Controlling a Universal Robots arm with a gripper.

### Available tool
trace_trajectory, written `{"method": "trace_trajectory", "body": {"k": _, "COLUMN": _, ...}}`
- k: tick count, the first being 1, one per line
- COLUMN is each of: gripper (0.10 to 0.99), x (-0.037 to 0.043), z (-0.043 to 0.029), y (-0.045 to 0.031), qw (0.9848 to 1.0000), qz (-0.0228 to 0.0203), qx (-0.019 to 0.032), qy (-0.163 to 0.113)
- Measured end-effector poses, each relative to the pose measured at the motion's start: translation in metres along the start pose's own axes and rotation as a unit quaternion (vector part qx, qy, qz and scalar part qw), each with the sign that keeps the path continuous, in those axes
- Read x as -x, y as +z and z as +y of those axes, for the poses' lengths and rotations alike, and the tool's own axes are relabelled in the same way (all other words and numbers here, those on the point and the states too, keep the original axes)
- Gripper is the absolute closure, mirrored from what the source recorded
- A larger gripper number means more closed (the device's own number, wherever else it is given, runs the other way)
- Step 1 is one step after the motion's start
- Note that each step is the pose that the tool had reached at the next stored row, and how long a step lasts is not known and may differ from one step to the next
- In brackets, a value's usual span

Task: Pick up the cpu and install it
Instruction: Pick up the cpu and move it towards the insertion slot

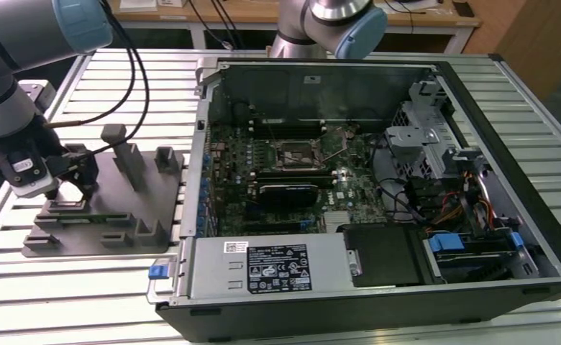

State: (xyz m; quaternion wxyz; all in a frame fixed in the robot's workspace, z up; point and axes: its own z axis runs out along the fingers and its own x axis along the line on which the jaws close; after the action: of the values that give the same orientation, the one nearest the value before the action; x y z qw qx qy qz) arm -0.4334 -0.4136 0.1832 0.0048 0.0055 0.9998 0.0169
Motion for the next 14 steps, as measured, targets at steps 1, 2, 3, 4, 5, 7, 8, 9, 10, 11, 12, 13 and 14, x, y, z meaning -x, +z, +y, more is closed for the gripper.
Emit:
{"method": "trace_trajectory", "body": {"k": 1, "gripper": 0.439, "x": -0.0004, "z": 0.0, "y": 0.0, "qw": 1.0, "qz": 0.0001, "qx": 0.0, "qy": 0.0}}
{"method": "trace_trajectory", "body": {"k": 2, "gripper": 0.439, "x": -0.0008, "z": 0.0, "y": 0.0001, "qw": 1.0, "qz": 0.0002, "qx": -0.0001, "qy": 0.0}}
{"method": "trace_trajectory", "body": {"k": 3, "gripper": 0.439, "x": -0.0011, "z": 0.0, "y": 0.0002, "qw": 1.0, "qz": 0.0001, "qx": 0.0, "qy": 0.0}}
{"method": "trace_trajectory", "body": {"k": 4, "gripper": 0.439, "x": -0.0014, "z": 0.0, "y": 0.0002, "qw": 1.0, "qz": 0.0001, "qx": 0.0, "qy": 0.0}}
{"method": "trace_trajectory", "body": {"k": 5, "gripper": 0.439, "x": -0.0015, "z": 0.0, "y": 0.0002, "qw": 1.0, "qz": 0.0001, "qx": 0.0, "qy": 0.0}}
{"method": "trace_trajectory", "body": {"k": 7, "gripper": 0.439, "x": -0.0015, "z": 0.0, "y": 0.0002, "qw": 1.0, "qz": 0.0001, "qx": 0.0, "qy": 0.0}}
{"method": "trace_trajectory", "body": {"k": 8, "gripper": 0.439, "x": -0.0016, "z": 0.0, "y": 0.0003, "qw": 1.0, "qz": 0.0001, "qx": 0.0, "qy": 0.0}}
{"method": "trace_trajectory", "body": {"k": 9, "gripper": 0.439, "x": -0.0017, "z": 0.0, "y": 0.0003, "qw": 1.0, "qz": 0.0001, "qx": 0.0, "qy": 0.0}}
{"method": "trace_trajectory", "body": {"k": 10, "gripper": 0.439, "x": -0.0016, "z": 0.0, "y": 0.0003, "qw": 1.0, "qz": 0.0, "qx": 0.0, "qy": 0.0}}
{"method": "trace_trajectory", "body": {"k": 11, "gripper": 0.439, "x": -0.0017, "z": 0.0, "y": 0.0003, "qw": 1.0, "qz": 0.0001, "qx": 0.0, "qy": 0.0}}
{"method": "trace_trajectory", "body": {"k": 12, "gripper": 0.439, "x": -0.0017, "z": 0.0, "y": 0.0003, "qw": 1.0, "qz": 0.0001, "qx": 0.0, "qy": 0.0}}
{"method": "trace_trajectory", "body": {"k": 13, "gripper": 0.451, "x": -0.0018, "z": 0.0, "y": 0.0003, "qw": 1.0, "qz": 0.0001, "qx": 0.0, "qy": 0.0}}
{"method": "trace_trajectory", "body": {"k": 14, "gripper": 0.518, "x": -0.0018, "z": -0.0001, "y": 0.0002, "qw": 1.0, "qz": 0.0001, "qx": -0.0001, "qy": 0.0}}
